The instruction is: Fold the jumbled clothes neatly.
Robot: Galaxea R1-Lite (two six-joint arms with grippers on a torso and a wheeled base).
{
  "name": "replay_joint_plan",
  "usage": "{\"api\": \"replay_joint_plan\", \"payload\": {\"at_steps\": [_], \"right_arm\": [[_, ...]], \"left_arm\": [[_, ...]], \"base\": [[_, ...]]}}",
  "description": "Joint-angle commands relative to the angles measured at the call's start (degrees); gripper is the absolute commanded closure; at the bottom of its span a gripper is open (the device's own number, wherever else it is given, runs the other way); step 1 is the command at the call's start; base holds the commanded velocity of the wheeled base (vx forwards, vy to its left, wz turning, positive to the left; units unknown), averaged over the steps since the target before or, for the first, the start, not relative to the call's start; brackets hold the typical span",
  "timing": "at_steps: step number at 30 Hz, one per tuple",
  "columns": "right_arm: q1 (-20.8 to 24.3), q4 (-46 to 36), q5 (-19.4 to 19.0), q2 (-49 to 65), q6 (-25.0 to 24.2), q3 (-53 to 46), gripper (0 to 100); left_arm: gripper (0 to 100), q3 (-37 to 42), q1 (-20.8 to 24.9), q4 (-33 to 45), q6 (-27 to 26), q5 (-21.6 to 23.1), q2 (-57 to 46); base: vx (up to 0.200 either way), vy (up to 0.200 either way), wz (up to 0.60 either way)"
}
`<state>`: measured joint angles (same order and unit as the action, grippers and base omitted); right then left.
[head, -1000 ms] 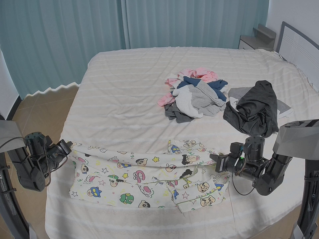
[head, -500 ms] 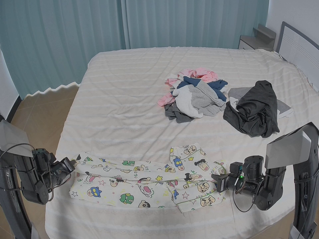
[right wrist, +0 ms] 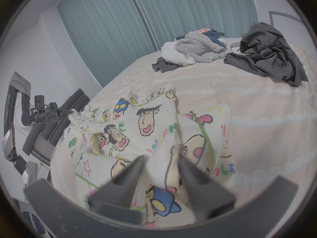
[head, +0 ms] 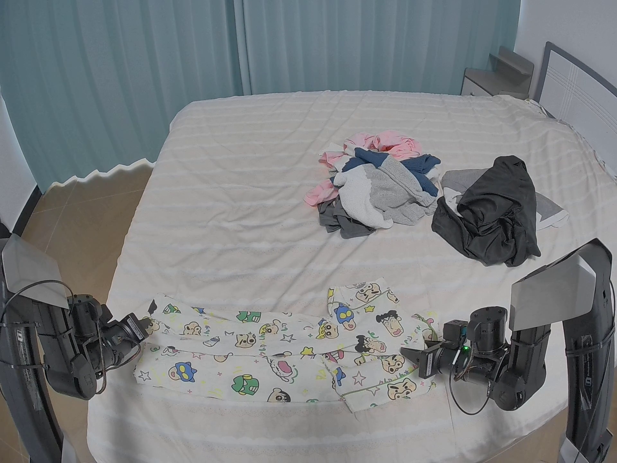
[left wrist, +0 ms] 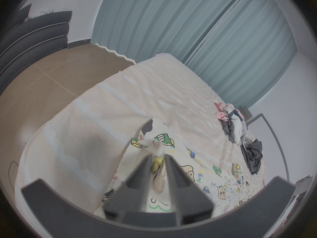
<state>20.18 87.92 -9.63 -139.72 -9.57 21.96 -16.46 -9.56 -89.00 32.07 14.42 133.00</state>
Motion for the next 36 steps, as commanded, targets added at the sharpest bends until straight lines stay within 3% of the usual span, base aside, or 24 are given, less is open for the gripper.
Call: {"api": "replay_joint_plan", "payload": {"at_steps": [1, 15, 19, 23, 26, 29, 30, 31, 33, 36], "right_arm": [[0.0, 0.1, 0.0, 1.3, -0.1, -0.8, 0], [-4.1, 0.0, 0.0, 14.6, -3.9, -4.1, 0], [-4.4, -0.1, 0.1, 15.4, -3.9, -3.1, 0], [-3.8, -2.1, 0.1, 15.2, -4.4, 1.6, 0], [-2.1, -15.7, 0.6, 16.6, -7.5, 9.8, 0], [0.0, -29.6, 1.0, 17.6, -12.8, 18.2, 0], [0.0, -29.6, 1.0, 17.6, -12.8, 18.2, 0], [0.4, -38.1, 1.0, 17.2, -14.4, 23.7, 0], [0.4, -47.4, 0.8, 16.3, -16.4, 30.9, 0], [0.7, -55.2, 0.6, 13.4, -20.4, 40.5, 0]], "left_arm": [[0, -0.3, 0.0, -1.0, 0.0, -0.3, 0.2], [0, -0.2, -2.0, -1.0, 3.1, -1.9, -11.3], [0, -0.9, -2.0, -1.0, 3.2, -5.1, -14.9], [0, 0.4, 2.3, -0.6, 5.3, -5.6, -20.7], [0, 0.1, 8.3, 8.9, 8.1, -5.4, -26.7], [0, -0.7, 12.4, 16.1, 14.8, -5.0, -29.4], [0, -0.7, 12.4, 16.1, 14.8, -5.0, -29.4], [0, -0.2, 13.8, 17.4, 17.9, -4.4, -29.3], [0, 1.3, 14.4, 17.5, 20.2, -2.7, -28.7], [0, 4.7, 14.3, 17.3, 21.1, 4.5, -26.7]], "base": [[0.0, 0.0, 0.0], [0.0, 0.0, 0.0], [0.0, 0.0, 0.0], [0.0, 0.0, 0.0], [0.0, 0.0, 0.0], [0.0, 0.0, 0.0], [0.0, 0.0, 0.0], [0.0, 0.0, 0.0], [0.0, 0.0, 0.0], [0.0, 0.0, 0.0]]}}
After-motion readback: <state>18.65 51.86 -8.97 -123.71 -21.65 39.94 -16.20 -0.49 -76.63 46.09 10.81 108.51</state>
